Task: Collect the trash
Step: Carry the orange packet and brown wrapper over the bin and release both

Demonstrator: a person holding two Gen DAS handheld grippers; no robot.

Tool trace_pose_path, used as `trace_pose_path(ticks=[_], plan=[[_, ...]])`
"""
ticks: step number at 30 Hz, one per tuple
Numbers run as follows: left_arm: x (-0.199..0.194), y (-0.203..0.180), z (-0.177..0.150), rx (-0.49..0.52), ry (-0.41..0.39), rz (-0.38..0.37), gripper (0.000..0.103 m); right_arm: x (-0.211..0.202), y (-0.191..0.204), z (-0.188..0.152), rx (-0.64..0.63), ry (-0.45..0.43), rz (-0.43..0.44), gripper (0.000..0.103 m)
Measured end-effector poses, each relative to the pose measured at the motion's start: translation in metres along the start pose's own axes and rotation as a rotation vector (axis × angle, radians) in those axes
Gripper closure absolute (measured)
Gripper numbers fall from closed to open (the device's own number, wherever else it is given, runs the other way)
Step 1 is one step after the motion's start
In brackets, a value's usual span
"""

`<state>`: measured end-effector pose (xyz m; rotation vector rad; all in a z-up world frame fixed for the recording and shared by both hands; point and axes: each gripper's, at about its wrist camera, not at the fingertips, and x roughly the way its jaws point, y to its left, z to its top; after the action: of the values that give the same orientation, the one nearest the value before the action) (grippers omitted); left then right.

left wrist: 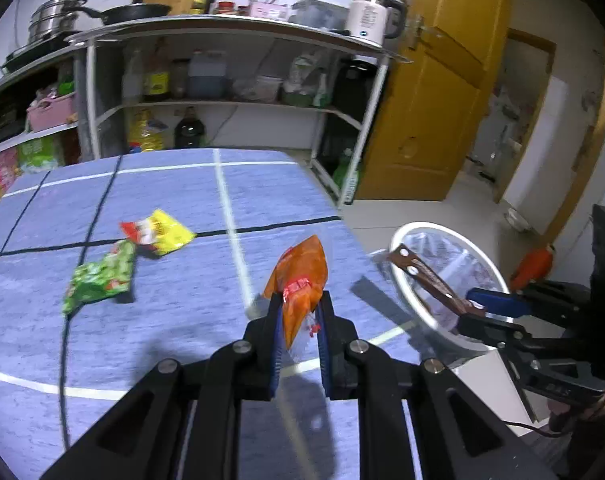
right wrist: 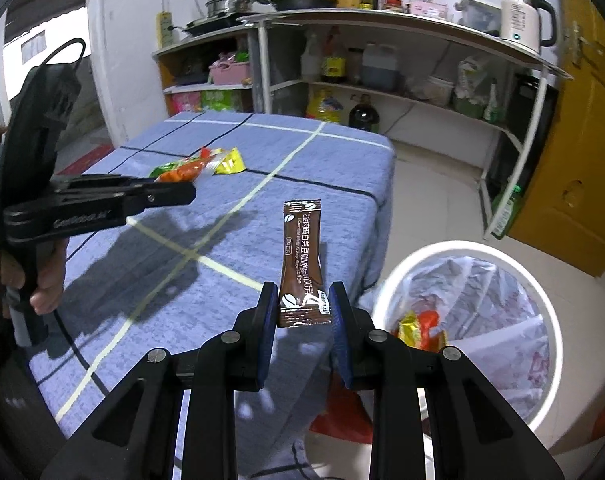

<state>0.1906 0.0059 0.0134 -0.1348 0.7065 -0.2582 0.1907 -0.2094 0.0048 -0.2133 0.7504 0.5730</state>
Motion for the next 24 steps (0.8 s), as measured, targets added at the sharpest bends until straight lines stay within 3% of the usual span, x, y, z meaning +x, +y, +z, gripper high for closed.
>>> trace_pose_path(ticks=[11, 24], plan=[[0.020, -0.064, 0.006, 0.059, 0.021, -0.080, 0.087, -0.026, -0.044, -0.018, 0.090, -0.031, -0.095, 0.076], [0.073, -0.140, 0.016, 0.115, 0.098, -0.145, 0.087, -0.037, -0.108, -0.053, 0.240, -0.018, -0.221, 0.076]])
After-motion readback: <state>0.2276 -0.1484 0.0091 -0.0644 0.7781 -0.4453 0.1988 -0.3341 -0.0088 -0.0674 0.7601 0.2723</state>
